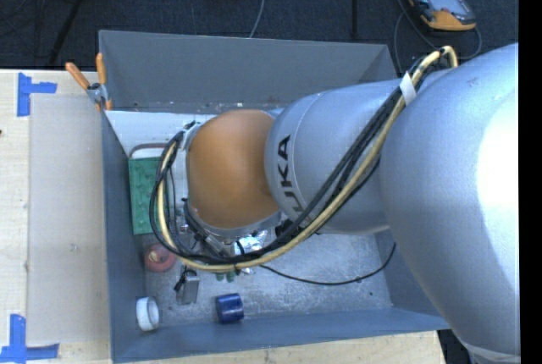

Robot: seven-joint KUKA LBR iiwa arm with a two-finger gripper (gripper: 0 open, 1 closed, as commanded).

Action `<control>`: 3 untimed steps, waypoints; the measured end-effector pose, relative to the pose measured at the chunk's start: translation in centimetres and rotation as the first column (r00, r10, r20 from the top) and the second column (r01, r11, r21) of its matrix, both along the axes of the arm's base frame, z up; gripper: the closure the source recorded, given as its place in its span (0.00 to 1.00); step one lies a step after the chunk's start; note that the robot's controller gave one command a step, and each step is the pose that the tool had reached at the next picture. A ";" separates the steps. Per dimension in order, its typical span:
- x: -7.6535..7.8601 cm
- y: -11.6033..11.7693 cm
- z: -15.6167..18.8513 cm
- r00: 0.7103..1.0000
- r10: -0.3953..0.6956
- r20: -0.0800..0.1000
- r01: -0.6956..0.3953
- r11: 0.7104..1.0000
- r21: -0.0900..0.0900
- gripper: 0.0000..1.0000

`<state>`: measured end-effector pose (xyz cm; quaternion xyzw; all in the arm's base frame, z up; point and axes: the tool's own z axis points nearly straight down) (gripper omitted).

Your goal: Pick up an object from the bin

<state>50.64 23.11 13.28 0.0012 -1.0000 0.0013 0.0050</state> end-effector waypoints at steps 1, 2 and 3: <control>4.4 1.9 -6.3 0.963 0.269 0.008 -0.269 0.963 0.007 0.00; 3.9 0.3 -3.2 0.979 0.205 0.011 -0.205 0.979 0.003 0.00; 4.1 0.0 -2.4 0.997 0.082 0.011 -0.082 0.997 0.003 0.00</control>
Offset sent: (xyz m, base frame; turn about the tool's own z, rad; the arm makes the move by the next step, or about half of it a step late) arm 0.0447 0.0155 -0.0628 -0.2693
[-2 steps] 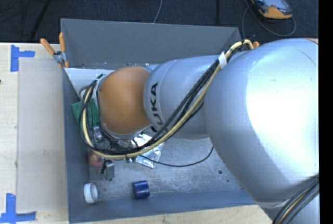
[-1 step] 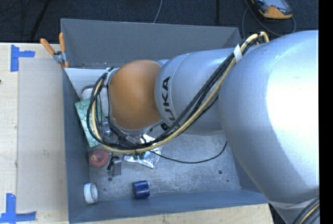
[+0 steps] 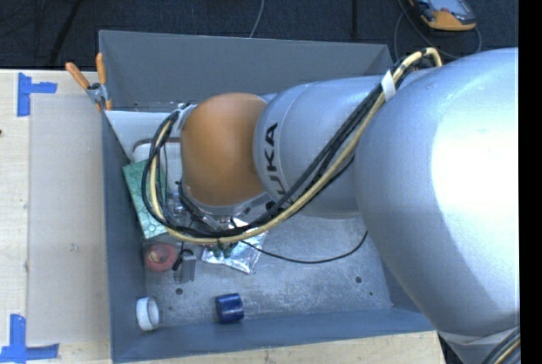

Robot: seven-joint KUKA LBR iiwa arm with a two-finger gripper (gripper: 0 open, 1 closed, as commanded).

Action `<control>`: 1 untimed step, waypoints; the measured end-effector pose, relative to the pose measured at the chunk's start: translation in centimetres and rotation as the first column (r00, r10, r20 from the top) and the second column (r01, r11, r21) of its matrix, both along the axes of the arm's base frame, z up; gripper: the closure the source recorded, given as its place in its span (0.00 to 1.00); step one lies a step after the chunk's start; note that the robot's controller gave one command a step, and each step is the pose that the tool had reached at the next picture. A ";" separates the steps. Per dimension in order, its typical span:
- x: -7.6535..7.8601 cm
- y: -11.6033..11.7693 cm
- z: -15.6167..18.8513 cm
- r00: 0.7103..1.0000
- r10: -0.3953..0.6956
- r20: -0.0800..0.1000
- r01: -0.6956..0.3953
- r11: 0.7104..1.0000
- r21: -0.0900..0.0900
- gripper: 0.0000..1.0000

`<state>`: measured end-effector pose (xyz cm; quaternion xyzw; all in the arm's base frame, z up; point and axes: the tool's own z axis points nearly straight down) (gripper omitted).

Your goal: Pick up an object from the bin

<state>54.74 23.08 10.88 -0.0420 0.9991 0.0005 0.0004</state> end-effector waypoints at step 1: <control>-0.3 0.8 -3.4 0.997 -0.077 -0.010 0.077 0.997 0.000 0.00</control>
Offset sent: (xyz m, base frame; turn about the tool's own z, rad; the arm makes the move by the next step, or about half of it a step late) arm -0.0018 0.0050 -0.0388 0.0815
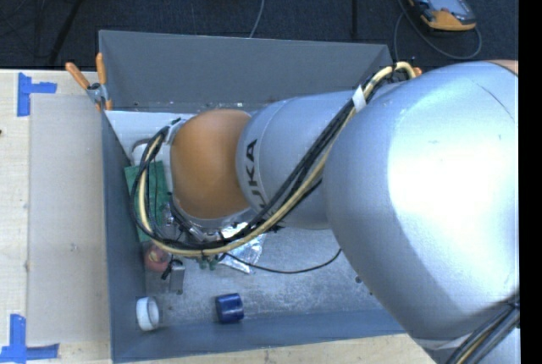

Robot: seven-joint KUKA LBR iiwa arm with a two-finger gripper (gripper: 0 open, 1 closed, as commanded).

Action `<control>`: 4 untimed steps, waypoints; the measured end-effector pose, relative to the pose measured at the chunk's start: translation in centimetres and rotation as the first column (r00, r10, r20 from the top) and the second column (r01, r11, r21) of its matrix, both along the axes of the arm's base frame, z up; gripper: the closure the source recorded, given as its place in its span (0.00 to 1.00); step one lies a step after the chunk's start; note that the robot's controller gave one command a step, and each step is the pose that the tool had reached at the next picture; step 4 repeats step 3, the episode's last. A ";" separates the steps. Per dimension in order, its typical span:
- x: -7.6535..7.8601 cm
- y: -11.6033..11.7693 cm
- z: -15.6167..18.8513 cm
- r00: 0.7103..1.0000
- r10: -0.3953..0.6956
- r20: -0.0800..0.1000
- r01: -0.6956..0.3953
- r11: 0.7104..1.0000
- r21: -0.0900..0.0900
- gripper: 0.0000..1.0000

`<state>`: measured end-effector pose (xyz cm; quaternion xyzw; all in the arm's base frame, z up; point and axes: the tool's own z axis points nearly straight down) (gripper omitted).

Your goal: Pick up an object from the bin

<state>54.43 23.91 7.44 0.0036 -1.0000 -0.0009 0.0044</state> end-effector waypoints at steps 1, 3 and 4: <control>-0.1 0.0 0.0 1.000 0.001 0.002 -0.001 1.000 -0.003 0.00; 0.2 0.0 11.2 1.000 -0.004 0.015 0.004 1.000 0.002 1.00; 0.2 0.0 11.2 1.000 -0.004 0.015 0.004 1.000 0.002 1.00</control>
Offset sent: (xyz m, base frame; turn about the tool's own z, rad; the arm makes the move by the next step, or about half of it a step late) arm 0.0000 0.0000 0.0000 0.0000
